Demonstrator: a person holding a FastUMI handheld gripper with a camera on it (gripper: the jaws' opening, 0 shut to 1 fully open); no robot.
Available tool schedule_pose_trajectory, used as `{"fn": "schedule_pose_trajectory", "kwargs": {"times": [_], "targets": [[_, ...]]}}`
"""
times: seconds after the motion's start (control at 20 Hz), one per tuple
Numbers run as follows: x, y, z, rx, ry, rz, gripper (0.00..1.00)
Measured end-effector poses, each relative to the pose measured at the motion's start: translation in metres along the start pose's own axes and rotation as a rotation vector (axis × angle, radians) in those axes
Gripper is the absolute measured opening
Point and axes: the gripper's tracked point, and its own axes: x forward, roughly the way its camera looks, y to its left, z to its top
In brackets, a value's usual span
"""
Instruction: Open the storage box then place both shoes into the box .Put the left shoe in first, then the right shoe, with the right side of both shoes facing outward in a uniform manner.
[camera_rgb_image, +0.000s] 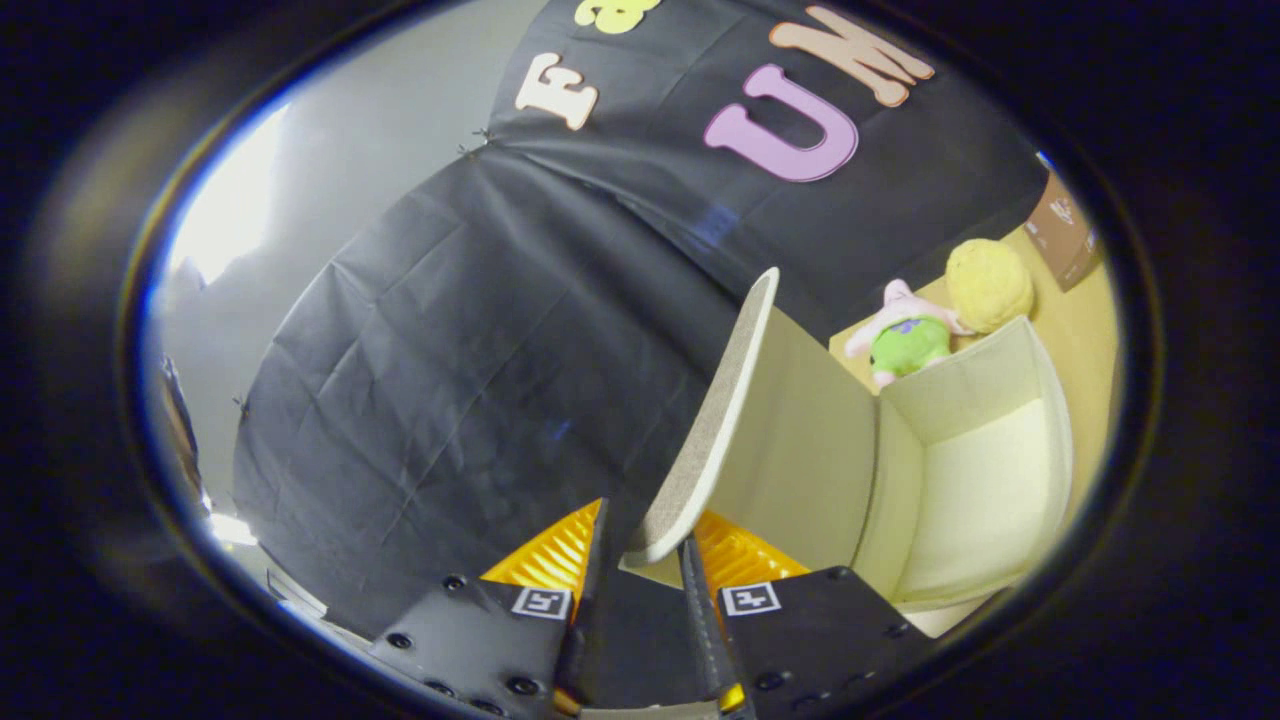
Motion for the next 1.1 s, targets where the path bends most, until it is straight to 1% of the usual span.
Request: {"fn": "schedule_pose_trajectory", "kwargs": {"times": [0.1, 0.25, 0.4, 0.5, 0.6, 0.75, 1.1], "targets": [[0.01, 0.0, -0.012, -0.006, 0.031, 0.006, 0.47], [0.012, -0.002, -0.02, -0.015, 0.05, 0.007, 0.57], [0.013, -0.001, -0.013, -0.039, 0.026, -0.002, 0.81], [0.0, 0.0, -0.003, -0.076, -0.013, -0.02, 0.98], [-0.013, -0.007, 0.009, -0.129, -0.058, -0.053, 0.98], [-0.041, -0.029, 0.028, -0.233, -0.133, -0.136, 0.99], [-0.13, -0.094, 0.081, -0.504, -0.291, -0.397, 1.0]]}}
